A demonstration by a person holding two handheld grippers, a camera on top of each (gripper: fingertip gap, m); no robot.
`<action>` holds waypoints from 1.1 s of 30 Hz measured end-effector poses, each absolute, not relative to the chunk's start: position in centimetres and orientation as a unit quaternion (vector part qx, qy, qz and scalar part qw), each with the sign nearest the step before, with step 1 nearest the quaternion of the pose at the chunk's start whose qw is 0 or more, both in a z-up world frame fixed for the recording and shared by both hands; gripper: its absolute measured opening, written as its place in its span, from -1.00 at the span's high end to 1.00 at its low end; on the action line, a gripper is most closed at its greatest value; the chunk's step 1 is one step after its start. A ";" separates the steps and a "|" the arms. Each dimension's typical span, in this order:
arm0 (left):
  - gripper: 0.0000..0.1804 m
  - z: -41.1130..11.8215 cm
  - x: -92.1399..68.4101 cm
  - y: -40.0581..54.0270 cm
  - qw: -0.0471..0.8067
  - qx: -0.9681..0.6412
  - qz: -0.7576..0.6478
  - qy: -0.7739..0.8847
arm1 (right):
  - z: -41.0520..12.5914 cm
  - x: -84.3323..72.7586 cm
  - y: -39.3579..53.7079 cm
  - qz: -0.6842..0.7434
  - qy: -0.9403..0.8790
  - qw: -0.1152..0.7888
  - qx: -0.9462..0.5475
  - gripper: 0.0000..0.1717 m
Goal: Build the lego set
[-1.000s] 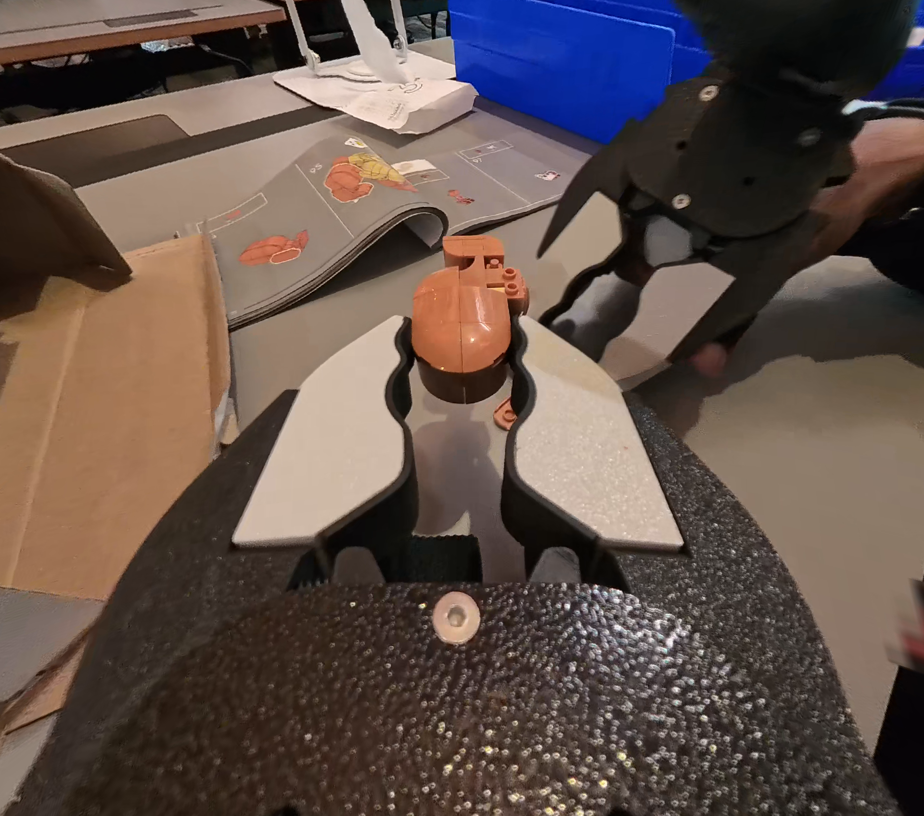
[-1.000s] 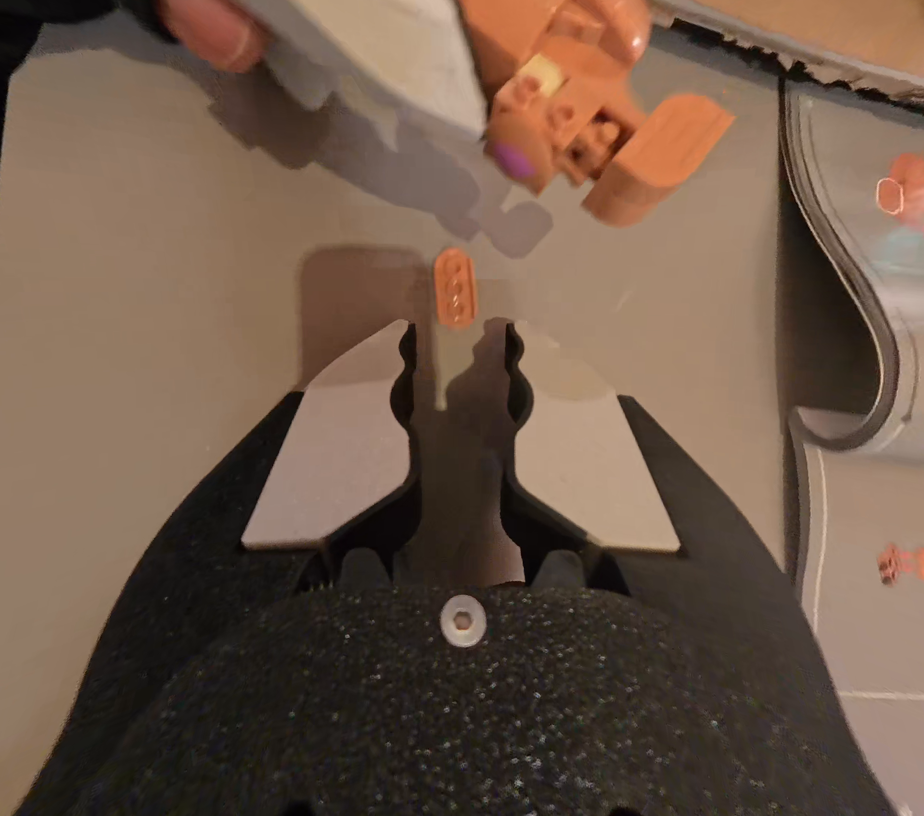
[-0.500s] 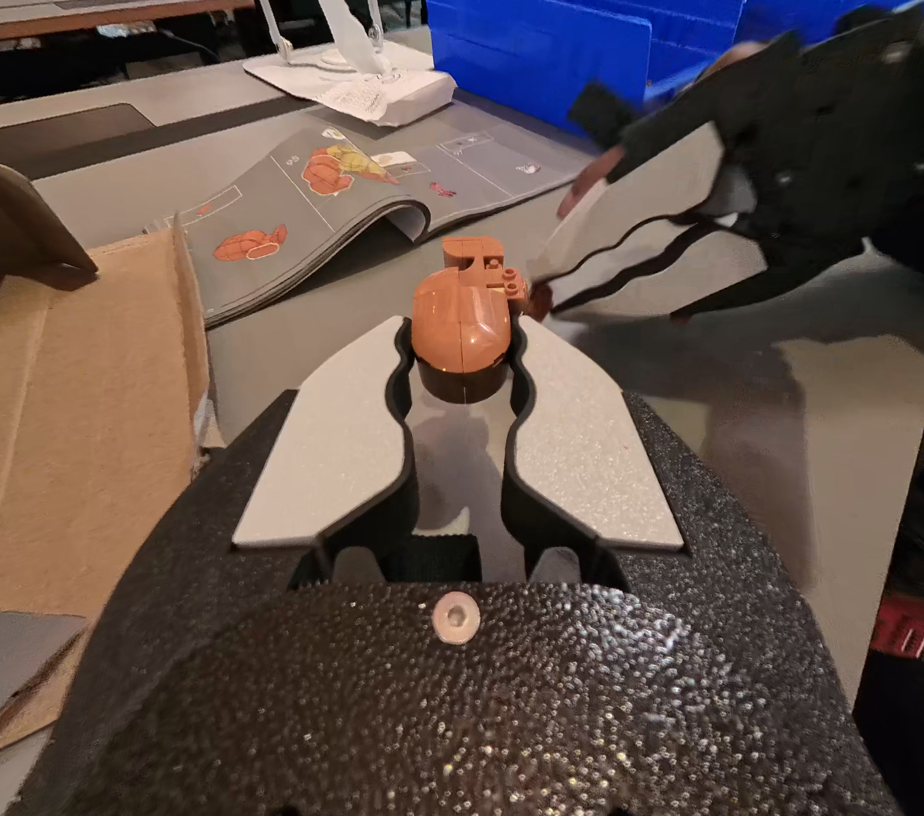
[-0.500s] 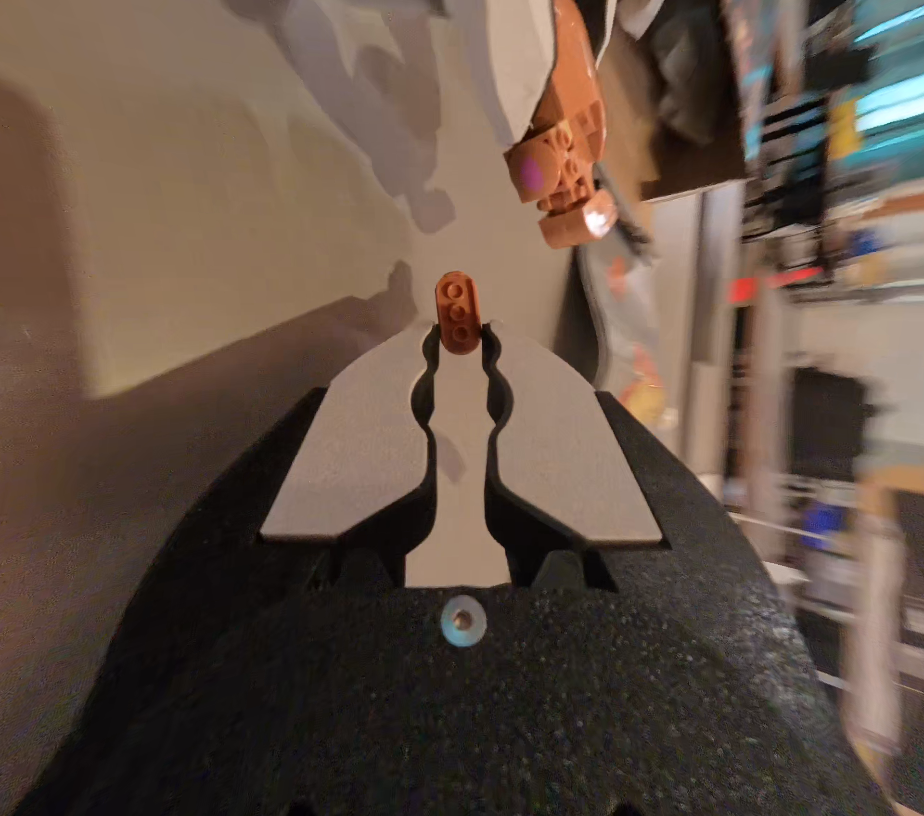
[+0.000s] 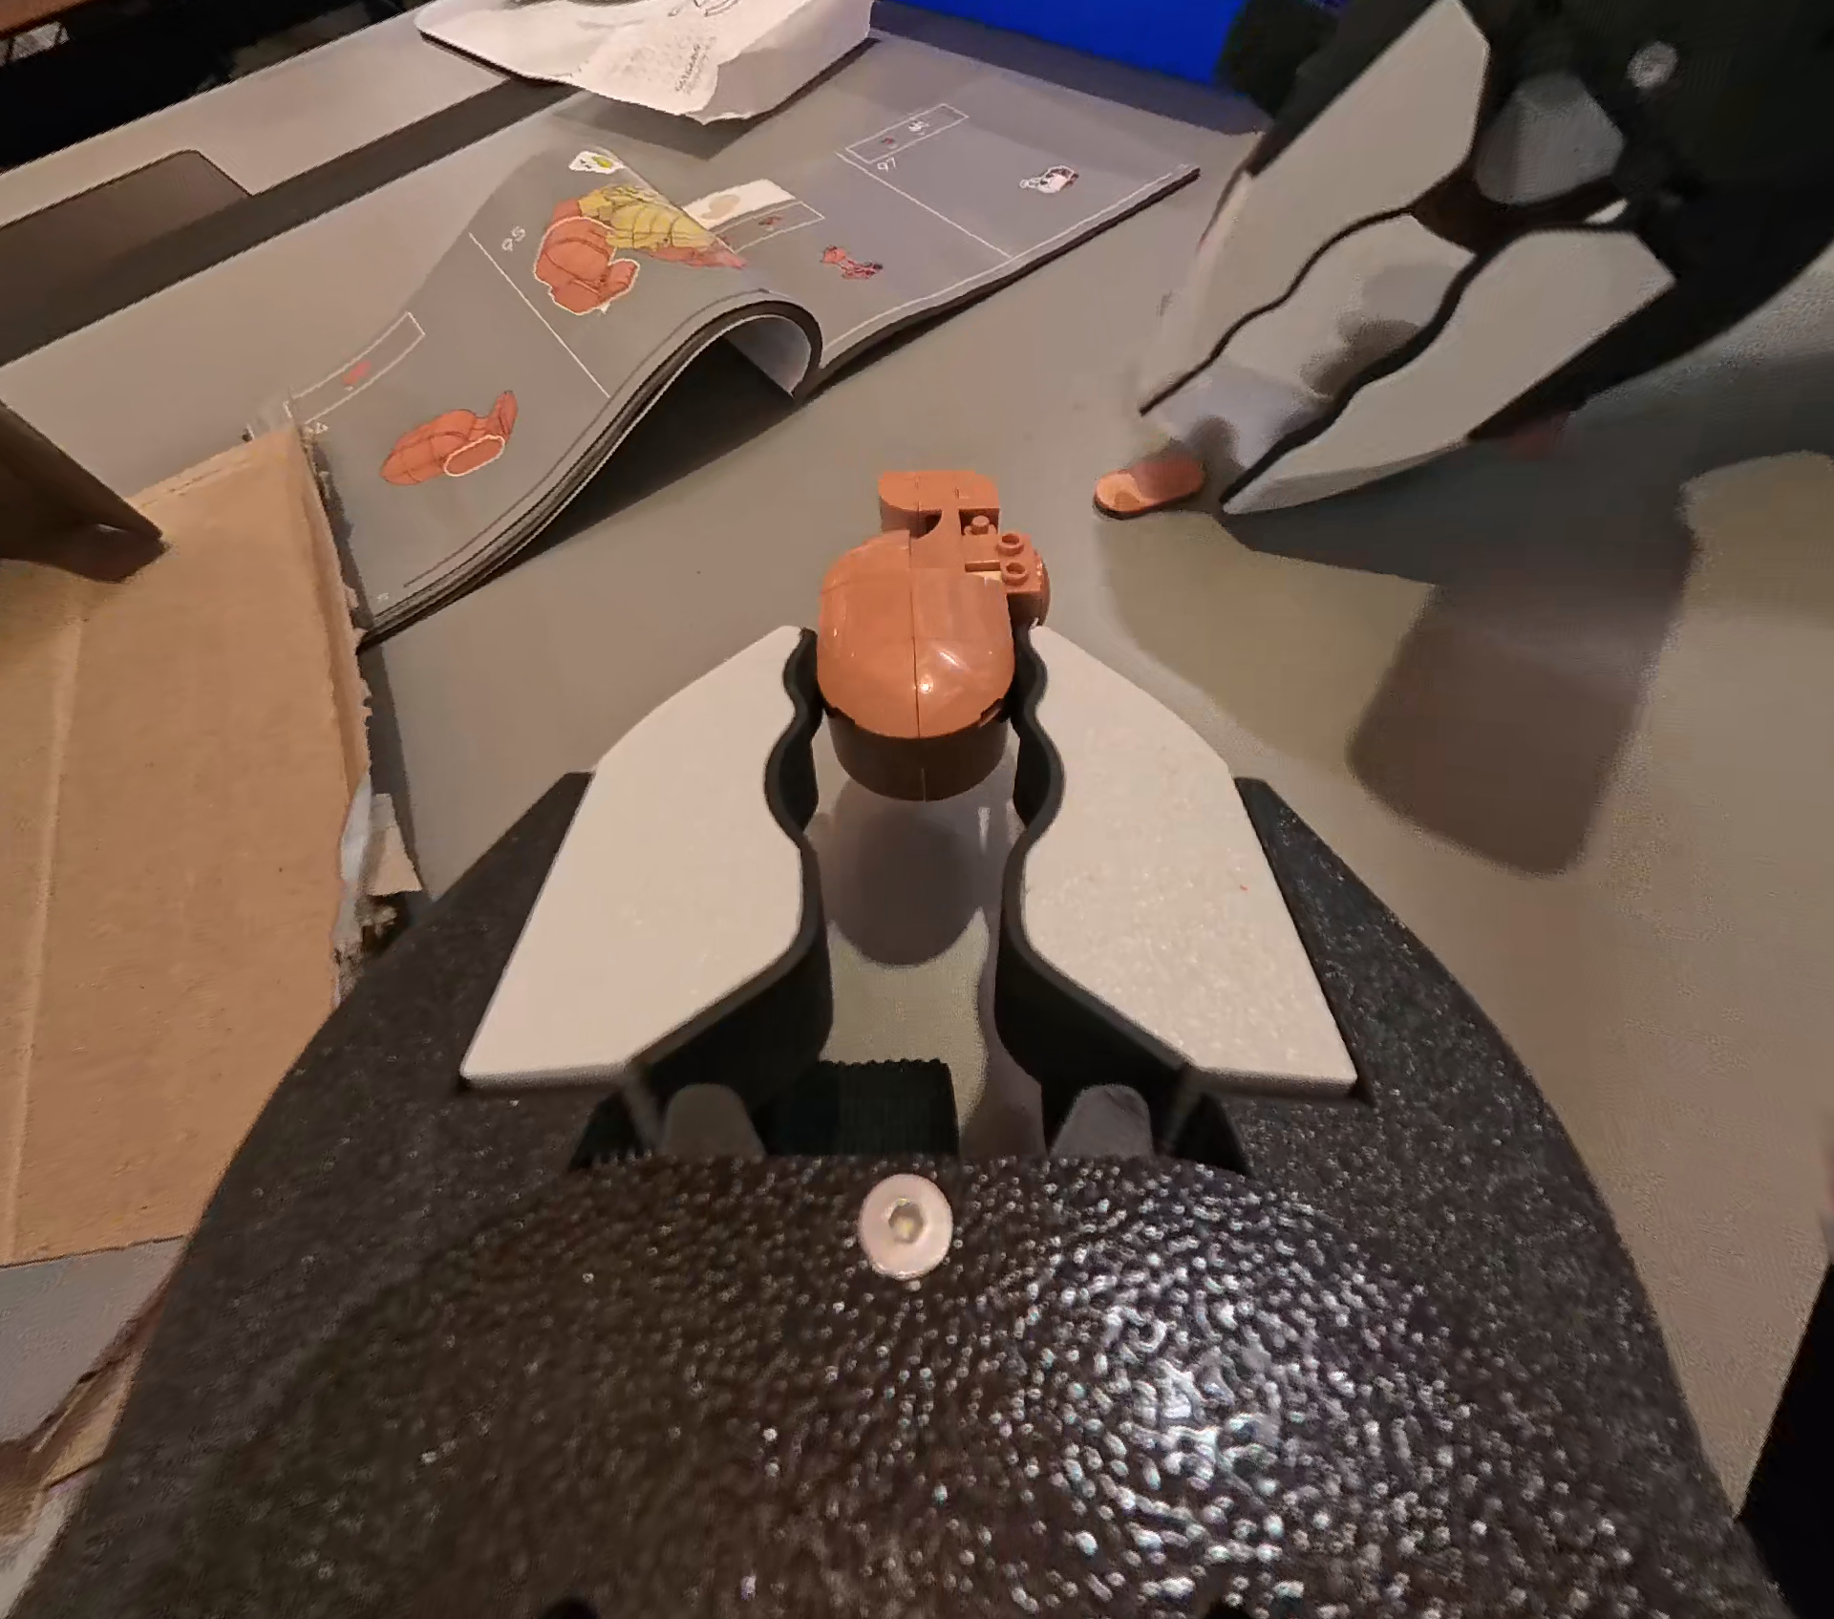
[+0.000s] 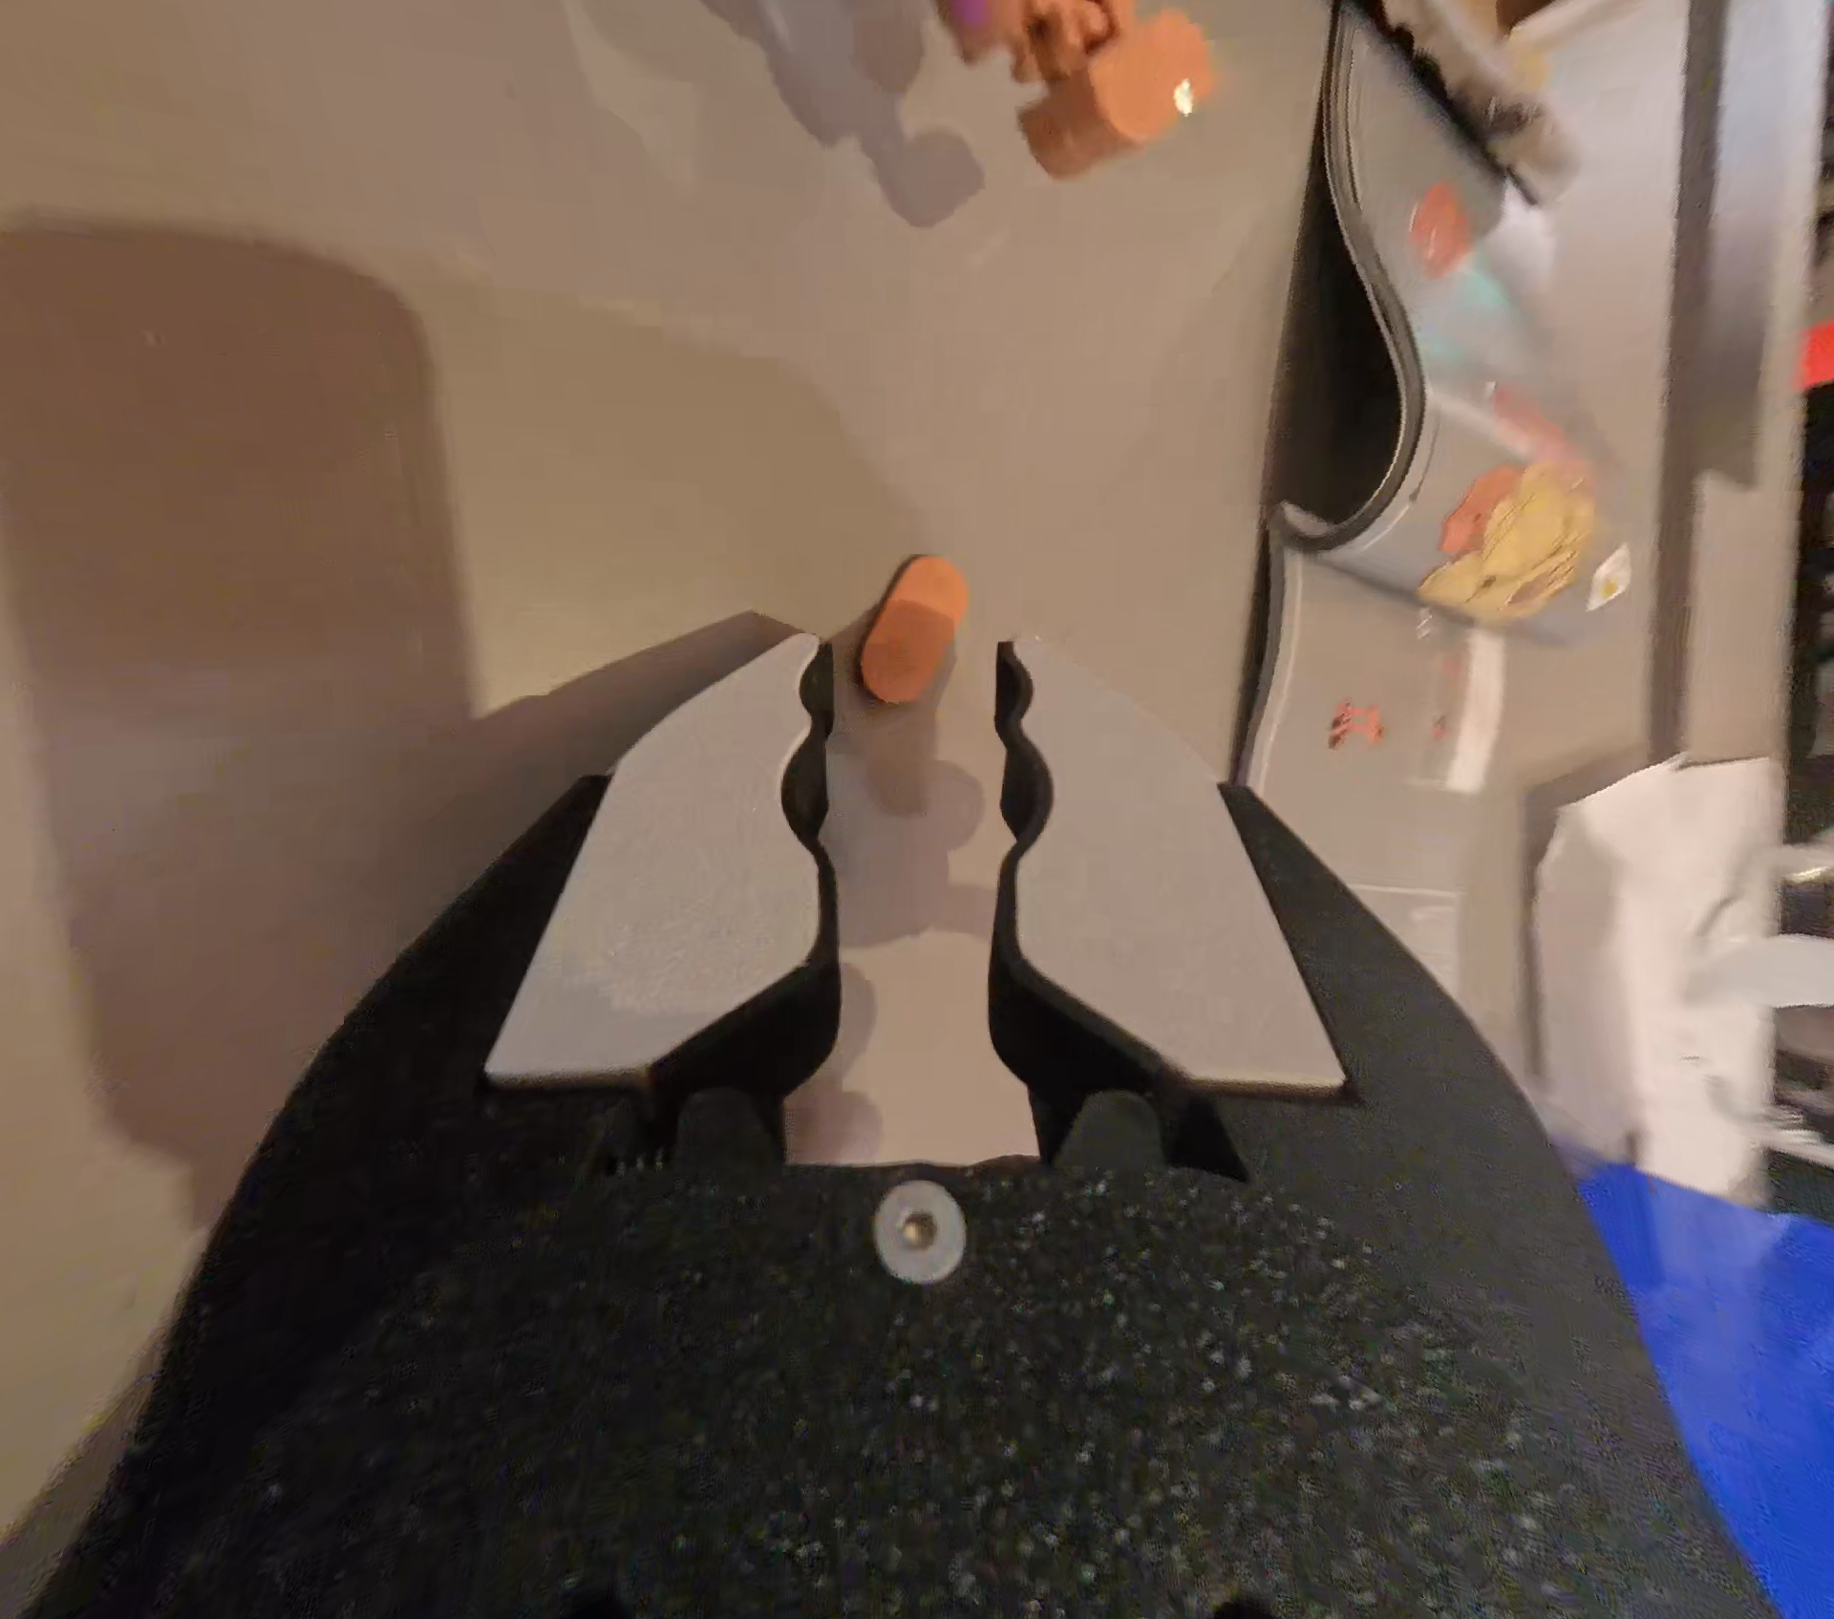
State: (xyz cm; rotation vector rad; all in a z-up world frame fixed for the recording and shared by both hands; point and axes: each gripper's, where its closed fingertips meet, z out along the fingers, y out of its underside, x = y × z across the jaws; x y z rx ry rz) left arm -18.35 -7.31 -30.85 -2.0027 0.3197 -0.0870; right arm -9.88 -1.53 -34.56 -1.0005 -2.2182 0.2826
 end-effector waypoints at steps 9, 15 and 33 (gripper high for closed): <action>0.60 -31.2 -17.2 -7.6 0.516 -0.840 -0.060 0.159 | -35.4 -10.2 -1.2 0.185 -0.798 0.215 -0.531 0.72; 0.60 -30.7 -16.6 -8.0 0.523 -0.831 -0.096 0.163 | -35.4 -10.6 -1.4 0.191 -0.820 0.197 -0.502 0.91; 0.60 -30.3 -16.5 -8.2 0.531 -0.824 -0.121 0.157 | -35.1 -12.7 2.9 0.177 -0.865 0.174 -0.436 0.68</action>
